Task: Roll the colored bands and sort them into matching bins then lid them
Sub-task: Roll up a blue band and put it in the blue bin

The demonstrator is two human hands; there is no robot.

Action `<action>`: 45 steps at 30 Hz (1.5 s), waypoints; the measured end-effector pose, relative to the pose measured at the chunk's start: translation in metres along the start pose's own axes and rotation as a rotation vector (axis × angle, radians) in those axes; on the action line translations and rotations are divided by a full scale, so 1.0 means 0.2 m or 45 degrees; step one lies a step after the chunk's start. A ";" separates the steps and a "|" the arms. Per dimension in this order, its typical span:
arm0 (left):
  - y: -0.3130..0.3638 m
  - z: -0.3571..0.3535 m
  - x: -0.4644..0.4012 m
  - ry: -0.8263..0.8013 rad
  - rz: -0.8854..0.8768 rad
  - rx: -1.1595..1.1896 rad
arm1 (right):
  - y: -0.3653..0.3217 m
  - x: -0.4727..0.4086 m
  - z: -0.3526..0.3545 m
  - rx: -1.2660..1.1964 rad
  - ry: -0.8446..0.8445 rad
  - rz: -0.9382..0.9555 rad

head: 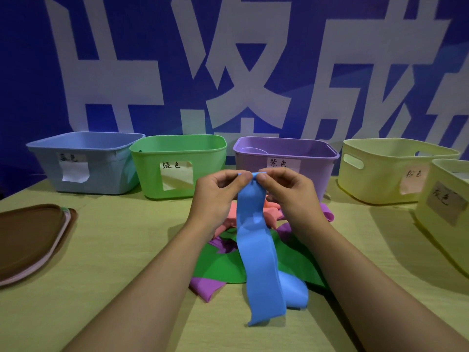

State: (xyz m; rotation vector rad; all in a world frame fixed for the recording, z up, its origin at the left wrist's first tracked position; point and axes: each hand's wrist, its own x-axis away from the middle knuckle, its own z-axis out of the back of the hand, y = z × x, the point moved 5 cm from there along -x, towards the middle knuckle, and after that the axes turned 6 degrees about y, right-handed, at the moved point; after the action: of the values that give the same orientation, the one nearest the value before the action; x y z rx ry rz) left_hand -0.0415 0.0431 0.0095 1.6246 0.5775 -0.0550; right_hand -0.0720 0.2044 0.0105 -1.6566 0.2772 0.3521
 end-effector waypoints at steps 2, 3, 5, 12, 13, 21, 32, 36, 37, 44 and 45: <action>-0.01 0.00 0.00 -0.007 0.016 0.018 | 0.00 0.00 0.00 -0.006 -0.009 -0.005; -0.01 0.00 0.00 -0.010 0.029 0.030 | 0.00 0.00 0.00 -0.007 -0.016 -0.008; -0.02 0.00 0.00 -0.019 0.038 0.048 | 0.01 -0.01 0.00 -0.011 -0.029 -0.013; -0.01 0.00 0.00 -0.042 0.003 0.068 | 0.02 0.01 -0.01 -0.090 -0.050 -0.122; -0.01 0.00 0.00 -0.049 0.001 0.069 | 0.02 0.01 -0.01 -0.074 -0.032 -0.153; 0.00 0.00 0.00 -0.057 0.000 0.052 | 0.01 0.01 0.01 0.179 0.085 -0.078; -0.03 0.00 -0.01 -0.086 0.049 0.070 | 0.02 0.00 0.01 0.203 0.030 -0.014; -0.03 -0.02 0.01 -0.129 0.157 0.172 | 0.02 0.00 0.00 0.181 -0.013 0.016; -0.03 -0.02 0.01 -0.105 0.192 0.175 | 0.02 0.00 -0.01 0.181 -0.022 0.031; -0.05 0.00 0.01 0.027 0.146 -0.084 | 0.02 0.00 -0.02 0.124 -0.044 0.084; -0.04 0.00 0.01 0.026 0.132 -0.083 | 0.02 0.00 -0.02 0.125 -0.038 0.082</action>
State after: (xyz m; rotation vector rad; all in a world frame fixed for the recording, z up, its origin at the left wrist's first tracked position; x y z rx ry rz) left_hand -0.0426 0.0442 0.0005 1.5912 0.5046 0.0566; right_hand -0.0731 0.1995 0.0075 -1.5469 0.3212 0.4056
